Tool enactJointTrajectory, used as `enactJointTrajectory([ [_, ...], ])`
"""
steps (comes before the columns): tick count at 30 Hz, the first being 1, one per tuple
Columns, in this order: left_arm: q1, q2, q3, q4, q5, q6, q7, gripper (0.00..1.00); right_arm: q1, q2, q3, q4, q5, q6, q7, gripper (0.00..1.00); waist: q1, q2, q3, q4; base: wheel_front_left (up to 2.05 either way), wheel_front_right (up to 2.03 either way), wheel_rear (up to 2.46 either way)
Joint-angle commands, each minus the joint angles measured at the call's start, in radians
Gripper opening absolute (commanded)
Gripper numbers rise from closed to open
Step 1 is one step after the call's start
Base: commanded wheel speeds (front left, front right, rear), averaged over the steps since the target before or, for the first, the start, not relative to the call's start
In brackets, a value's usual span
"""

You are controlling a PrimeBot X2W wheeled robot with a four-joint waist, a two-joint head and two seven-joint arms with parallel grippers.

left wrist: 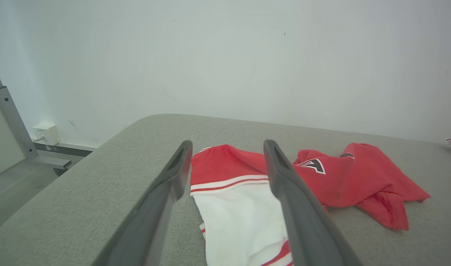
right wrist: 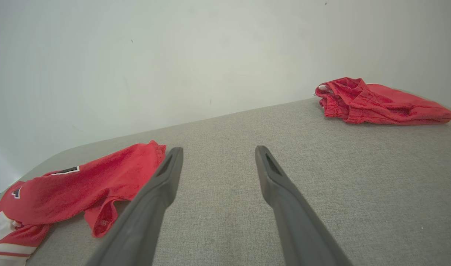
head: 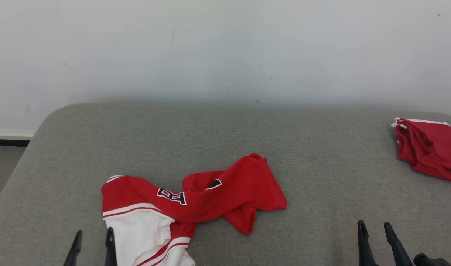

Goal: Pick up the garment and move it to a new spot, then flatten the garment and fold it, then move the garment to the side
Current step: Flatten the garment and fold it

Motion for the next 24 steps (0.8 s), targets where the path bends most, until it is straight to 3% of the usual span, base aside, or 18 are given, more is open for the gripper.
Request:
enactJointTrajectory([
  [1,-0.007,-0.006,0.020,0.006,0.010,-0.007,-0.003,1.00,0.012,-0.005,0.001,-0.003,-0.005,-0.002,-0.001,1.00,0.0001,0.0000,-0.003,-0.010,0.00,0.00,0.00],
  [14,-0.041,-0.057,0.152,0.087,0.086,-0.100,-0.003,1.00,0.015,-0.003,0.023,0.010,-0.009,-0.002,-0.001,1.00,0.0001,0.0000,0.001,-0.018,0.00,0.00,0.00],
  [19,-0.049,-0.078,0.154,0.092,0.115,-0.117,-0.003,1.00,-0.019,-0.024,0.102,0.027,-0.011,-0.002,-0.001,1.00,0.0001,0.0000,0.003,0.001,0.00,0.00,0.00],
  [24,-0.075,-0.085,0.150,0.108,0.131,-0.135,-0.003,1.00,-0.097,-0.053,0.261,0.110,0.001,-0.002,-0.001,1.00,0.0001,0.0000,0.012,0.044,0.00,0.00,0.00],
])
